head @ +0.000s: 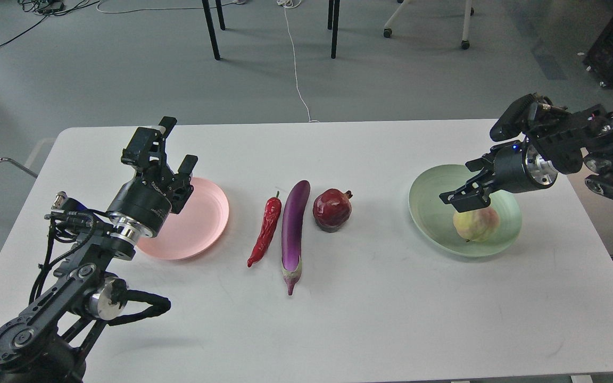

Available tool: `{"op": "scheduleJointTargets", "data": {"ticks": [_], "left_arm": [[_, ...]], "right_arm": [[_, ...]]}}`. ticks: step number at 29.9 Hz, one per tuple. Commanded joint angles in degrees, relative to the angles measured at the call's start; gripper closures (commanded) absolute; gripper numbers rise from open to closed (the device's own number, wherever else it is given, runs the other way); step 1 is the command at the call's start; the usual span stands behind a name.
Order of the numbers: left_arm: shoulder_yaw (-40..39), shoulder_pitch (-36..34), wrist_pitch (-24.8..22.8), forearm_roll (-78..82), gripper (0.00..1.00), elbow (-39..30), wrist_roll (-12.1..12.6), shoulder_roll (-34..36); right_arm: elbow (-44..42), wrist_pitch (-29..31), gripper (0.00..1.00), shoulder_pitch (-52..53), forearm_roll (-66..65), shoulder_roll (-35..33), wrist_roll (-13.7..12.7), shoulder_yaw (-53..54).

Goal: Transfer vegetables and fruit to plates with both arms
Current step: 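Grasp the peach with the right gripper and place it on the green plate, then move the right gripper to the red onion and grasp it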

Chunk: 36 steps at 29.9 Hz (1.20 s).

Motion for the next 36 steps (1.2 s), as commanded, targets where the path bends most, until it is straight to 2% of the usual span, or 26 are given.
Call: {"op": "scheduleJointTargets", "data": {"ticks": [1, 10, 16, 21, 36], "left_arm": [[0.09, 0.01, 0.0, 0.0, 0.01, 0.0, 0.0, 0.0], [-0.09, 0.89, 0.0, 0.0, 0.01, 0.0, 0.0, 0.0], [-0.18, 0.98, 0.0, 0.0, 0.01, -0.44, 0.0, 0.09], [-0.18, 1.07, 0.0, 0.0, 0.01, -0.44, 0.0, 0.09], [-0.26, 1.51, 0.0, 0.0, 0.01, -0.44, 0.0, 0.09]], "right_arm": [[-0.47, 0.01, 0.02, 2.11, 1.69, 4.59, 0.0, 0.09], [-8.9, -0.87, 0.02, -0.96, 5.21, 20.41, 0.0, 0.09], [-15.85, -3.41, 0.02, -5.26, 5.21, 27.71, 0.0, -0.09], [-18.4, -4.73, 0.02, -7.2, 5.21, 30.26, 0.0, -0.17], [-19.9, -11.24, 0.03, -8.52, 5.12, 31.5, 0.0, -0.79]]}}
